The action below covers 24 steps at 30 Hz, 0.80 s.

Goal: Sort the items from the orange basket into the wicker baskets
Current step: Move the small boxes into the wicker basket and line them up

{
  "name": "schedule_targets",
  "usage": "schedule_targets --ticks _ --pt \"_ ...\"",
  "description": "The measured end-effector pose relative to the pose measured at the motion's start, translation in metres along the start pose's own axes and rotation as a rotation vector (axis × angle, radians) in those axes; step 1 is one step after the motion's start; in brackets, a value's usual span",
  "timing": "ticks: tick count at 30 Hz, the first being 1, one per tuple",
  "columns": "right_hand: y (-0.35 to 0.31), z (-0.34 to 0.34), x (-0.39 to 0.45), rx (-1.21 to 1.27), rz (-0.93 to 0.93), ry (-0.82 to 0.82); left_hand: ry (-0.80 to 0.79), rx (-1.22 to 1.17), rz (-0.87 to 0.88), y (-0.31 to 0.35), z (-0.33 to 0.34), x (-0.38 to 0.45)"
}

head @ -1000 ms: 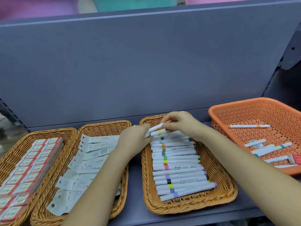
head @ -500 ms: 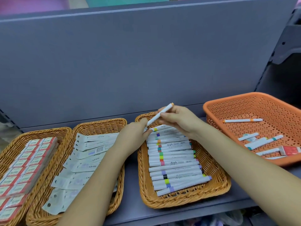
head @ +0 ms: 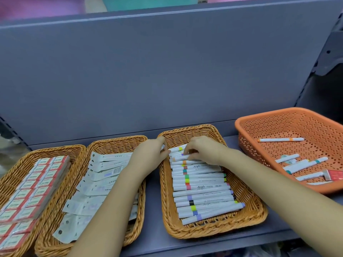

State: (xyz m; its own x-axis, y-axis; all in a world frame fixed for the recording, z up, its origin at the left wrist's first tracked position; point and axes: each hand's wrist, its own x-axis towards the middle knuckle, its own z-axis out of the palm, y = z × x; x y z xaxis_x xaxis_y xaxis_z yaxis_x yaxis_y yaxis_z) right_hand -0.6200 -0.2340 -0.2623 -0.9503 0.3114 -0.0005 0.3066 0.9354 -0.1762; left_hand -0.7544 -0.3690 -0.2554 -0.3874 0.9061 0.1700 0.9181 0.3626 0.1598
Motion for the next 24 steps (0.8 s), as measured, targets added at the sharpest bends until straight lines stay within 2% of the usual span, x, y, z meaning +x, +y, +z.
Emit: schedule_targets --ticks 5,8,11,15,19,24 --pt "0.000 0.000 0.000 0.177 0.031 0.046 -0.016 -0.047 -0.006 0.002 0.000 -0.001" --pt "-0.013 -0.010 -0.003 0.578 0.063 0.156 0.001 -0.090 0.024 0.006 0.000 -0.002" --pt "-0.030 -0.014 -0.005 0.890 0.080 0.164 -0.009 -0.148 0.054 0.012 0.000 -0.002" --pt "-0.039 -0.010 -0.002 1.007 0.115 0.149 -0.026 -0.192 0.081 0.013 0.004 -0.001" --pt "-0.038 -0.011 -0.005 1.036 0.133 0.104 -0.041 -0.141 0.091 0.012 0.006 -0.003" --pt "-0.016 -0.021 -0.014 1.086 0.230 0.208 -0.058 -0.112 0.083 0.009 0.007 -0.004"
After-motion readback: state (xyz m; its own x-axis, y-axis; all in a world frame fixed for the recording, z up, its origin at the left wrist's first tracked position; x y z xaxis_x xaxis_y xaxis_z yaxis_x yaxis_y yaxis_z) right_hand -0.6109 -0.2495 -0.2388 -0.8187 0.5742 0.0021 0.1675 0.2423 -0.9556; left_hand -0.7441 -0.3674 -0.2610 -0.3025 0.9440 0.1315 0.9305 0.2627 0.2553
